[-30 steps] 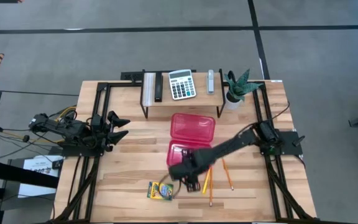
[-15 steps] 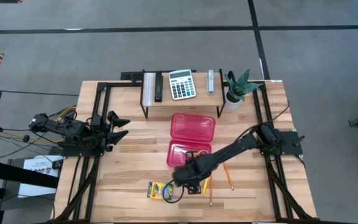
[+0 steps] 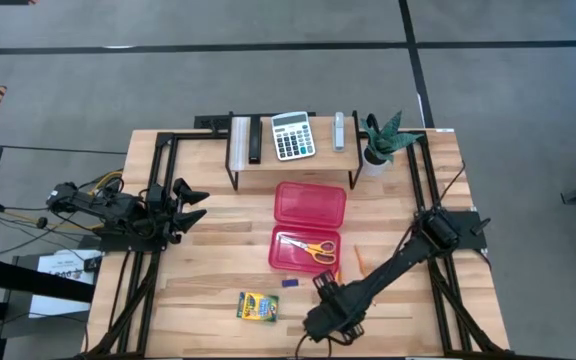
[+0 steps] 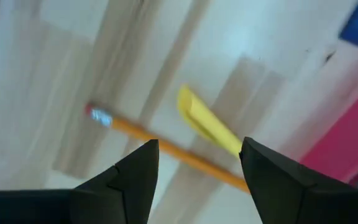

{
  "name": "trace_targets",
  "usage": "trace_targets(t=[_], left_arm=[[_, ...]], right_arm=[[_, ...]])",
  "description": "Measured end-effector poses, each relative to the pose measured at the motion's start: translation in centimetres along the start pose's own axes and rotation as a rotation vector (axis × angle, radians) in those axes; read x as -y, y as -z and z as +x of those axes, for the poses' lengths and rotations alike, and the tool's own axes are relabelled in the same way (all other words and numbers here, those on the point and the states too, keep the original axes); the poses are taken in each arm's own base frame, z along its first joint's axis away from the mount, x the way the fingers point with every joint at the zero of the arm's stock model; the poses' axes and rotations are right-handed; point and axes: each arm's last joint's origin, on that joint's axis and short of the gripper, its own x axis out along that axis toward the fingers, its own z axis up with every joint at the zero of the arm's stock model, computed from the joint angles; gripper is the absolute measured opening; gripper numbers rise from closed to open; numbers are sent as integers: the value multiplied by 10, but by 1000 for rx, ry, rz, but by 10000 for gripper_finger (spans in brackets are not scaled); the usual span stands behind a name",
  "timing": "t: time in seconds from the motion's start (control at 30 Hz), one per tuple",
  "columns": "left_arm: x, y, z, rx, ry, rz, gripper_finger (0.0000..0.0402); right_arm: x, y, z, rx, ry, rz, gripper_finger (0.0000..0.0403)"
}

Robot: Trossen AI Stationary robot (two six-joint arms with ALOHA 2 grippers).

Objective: Pack school essentials
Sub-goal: Put the yellow pen into the red supply box

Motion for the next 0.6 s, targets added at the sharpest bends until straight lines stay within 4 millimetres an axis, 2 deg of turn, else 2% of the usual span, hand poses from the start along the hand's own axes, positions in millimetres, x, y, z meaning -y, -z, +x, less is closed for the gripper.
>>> trace_targets(t=[0.3, 0.47, 0.6], left_arm=[[-1, 0, 0, 5, -18, 0, 263], [-1, 0, 0, 5, -20, 0, 263], [-1, 0, 0, 6, -21, 0, 263]], right_arm=[[18, -2, 1, -3, 14, -87, 249], [21, -2, 2, 1, 1, -108, 249], [21, 0, 14, 1, -19, -102, 249]])
